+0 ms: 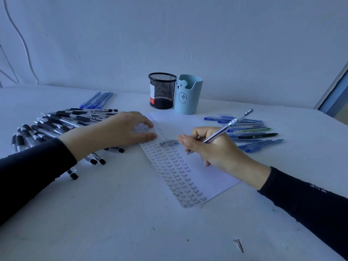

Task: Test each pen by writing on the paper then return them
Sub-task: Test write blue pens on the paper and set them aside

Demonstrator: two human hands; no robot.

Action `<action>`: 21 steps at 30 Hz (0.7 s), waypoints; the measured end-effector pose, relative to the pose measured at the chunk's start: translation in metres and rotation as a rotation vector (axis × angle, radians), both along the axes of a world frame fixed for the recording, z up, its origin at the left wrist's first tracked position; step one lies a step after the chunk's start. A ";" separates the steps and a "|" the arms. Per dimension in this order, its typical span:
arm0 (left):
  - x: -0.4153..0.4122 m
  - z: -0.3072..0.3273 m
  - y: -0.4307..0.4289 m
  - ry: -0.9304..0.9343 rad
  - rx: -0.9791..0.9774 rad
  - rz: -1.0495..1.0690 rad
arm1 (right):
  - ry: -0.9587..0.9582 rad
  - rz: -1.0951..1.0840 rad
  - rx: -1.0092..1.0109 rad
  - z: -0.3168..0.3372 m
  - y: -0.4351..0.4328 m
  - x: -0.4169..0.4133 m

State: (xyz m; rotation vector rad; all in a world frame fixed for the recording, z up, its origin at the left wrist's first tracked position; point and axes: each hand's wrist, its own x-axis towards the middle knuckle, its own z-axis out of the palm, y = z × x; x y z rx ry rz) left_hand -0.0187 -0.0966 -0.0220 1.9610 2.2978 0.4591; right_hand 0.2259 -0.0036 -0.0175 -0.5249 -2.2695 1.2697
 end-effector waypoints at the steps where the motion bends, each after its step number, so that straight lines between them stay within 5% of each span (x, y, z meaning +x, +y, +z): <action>1: 0.000 0.000 0.000 0.000 0.001 -0.002 | 0.009 0.004 0.003 0.002 0.005 0.000; 6: -0.001 -0.001 0.000 0.013 -0.008 0.004 | 0.071 0.082 0.030 0.011 0.034 0.006; 14: -0.001 -0.002 -0.001 -0.011 0.002 0.012 | 0.347 -0.120 -0.158 0.031 0.053 0.013; 21: 0.000 -0.001 -0.002 -0.034 0.001 0.008 | 0.147 -0.025 0.217 0.023 0.046 0.013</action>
